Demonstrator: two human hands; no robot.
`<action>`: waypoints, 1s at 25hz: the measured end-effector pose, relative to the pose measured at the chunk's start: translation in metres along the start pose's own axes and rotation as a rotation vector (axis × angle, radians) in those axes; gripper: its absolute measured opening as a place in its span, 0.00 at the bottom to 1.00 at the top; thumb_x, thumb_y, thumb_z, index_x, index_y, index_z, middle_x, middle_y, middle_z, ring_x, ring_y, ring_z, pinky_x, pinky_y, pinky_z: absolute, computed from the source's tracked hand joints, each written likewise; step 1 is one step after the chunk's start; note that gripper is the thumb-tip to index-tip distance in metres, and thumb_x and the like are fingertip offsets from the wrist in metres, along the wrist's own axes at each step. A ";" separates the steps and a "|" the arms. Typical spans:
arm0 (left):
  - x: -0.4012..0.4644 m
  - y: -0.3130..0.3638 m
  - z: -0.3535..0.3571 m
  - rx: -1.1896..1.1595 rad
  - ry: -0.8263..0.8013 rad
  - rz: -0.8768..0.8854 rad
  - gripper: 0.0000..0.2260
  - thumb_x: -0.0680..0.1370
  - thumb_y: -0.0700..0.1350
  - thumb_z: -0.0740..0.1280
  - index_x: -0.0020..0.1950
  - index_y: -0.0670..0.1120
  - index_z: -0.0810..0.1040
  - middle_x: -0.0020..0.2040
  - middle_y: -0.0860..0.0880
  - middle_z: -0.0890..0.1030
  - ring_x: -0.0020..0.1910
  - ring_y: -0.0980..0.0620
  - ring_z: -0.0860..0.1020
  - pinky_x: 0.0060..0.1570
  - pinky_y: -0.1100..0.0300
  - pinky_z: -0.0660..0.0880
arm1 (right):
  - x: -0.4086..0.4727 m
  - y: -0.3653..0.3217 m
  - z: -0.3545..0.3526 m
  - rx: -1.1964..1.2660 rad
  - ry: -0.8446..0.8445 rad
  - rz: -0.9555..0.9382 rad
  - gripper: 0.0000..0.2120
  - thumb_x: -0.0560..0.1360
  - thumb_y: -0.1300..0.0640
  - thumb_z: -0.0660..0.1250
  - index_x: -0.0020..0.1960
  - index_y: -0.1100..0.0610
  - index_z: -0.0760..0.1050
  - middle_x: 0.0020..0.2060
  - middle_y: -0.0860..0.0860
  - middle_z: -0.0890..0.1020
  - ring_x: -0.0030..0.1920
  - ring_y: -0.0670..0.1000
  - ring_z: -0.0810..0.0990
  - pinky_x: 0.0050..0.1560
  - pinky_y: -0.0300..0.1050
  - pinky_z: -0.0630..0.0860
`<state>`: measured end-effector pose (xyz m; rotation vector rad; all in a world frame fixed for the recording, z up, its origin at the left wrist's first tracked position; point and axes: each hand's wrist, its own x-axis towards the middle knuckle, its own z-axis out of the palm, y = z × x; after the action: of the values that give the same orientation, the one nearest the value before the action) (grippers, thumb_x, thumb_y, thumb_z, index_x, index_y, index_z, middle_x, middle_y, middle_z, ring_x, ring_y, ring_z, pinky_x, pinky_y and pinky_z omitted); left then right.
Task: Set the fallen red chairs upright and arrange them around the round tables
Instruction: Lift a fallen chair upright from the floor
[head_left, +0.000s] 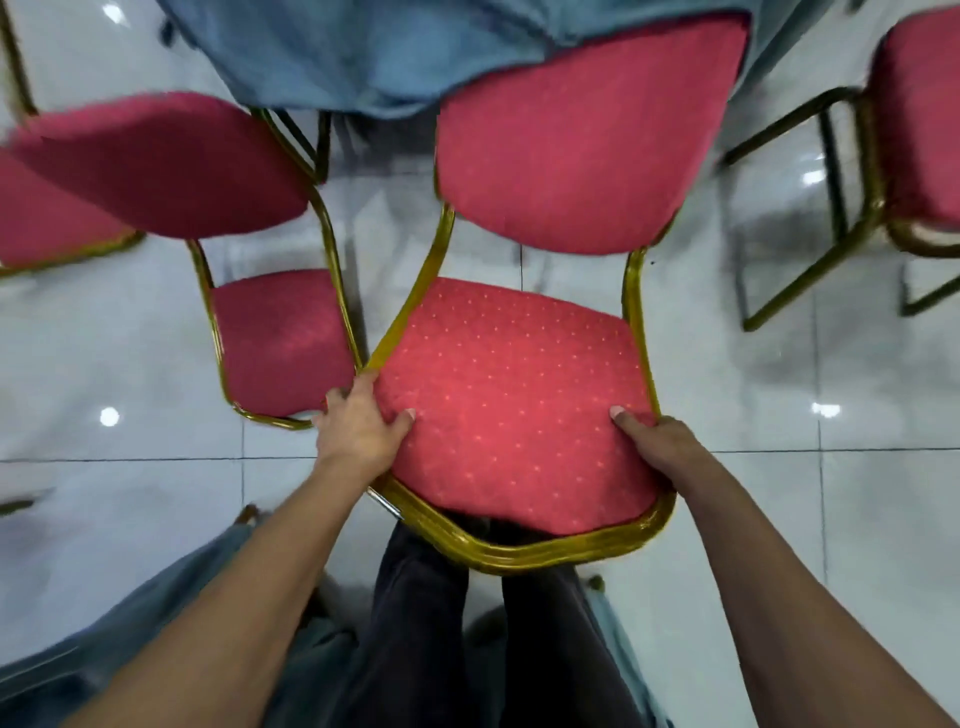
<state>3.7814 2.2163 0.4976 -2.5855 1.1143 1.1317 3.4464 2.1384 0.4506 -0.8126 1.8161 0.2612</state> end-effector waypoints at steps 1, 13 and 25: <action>-0.020 0.011 -0.020 0.026 0.007 0.009 0.31 0.77 0.58 0.69 0.76 0.49 0.65 0.67 0.39 0.73 0.70 0.38 0.66 0.69 0.44 0.63 | -0.023 -0.006 -0.016 -0.006 -0.027 0.006 0.40 0.75 0.34 0.68 0.74 0.63 0.69 0.68 0.62 0.75 0.66 0.64 0.76 0.68 0.59 0.72; -0.136 0.112 -0.109 -0.047 0.235 0.288 0.17 0.84 0.51 0.53 0.63 0.45 0.76 0.62 0.41 0.77 0.64 0.39 0.70 0.63 0.47 0.65 | -0.163 -0.074 -0.136 -0.083 0.294 -0.252 0.19 0.78 0.45 0.61 0.49 0.60 0.80 0.48 0.58 0.81 0.43 0.55 0.77 0.47 0.48 0.72; -0.139 0.090 -0.167 -0.052 0.121 0.588 0.17 0.83 0.51 0.59 0.73 0.55 0.68 0.67 0.51 0.71 0.67 0.48 0.68 0.67 0.51 0.69 | -0.242 -0.155 -0.067 -0.411 0.578 -0.663 0.21 0.82 0.40 0.50 0.45 0.50 0.75 0.42 0.50 0.80 0.51 0.54 0.79 0.67 0.61 0.66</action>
<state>3.7580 2.1706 0.7273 -2.4521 1.9832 1.1080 3.5412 2.0848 0.7244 -1.8753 1.9076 -0.0504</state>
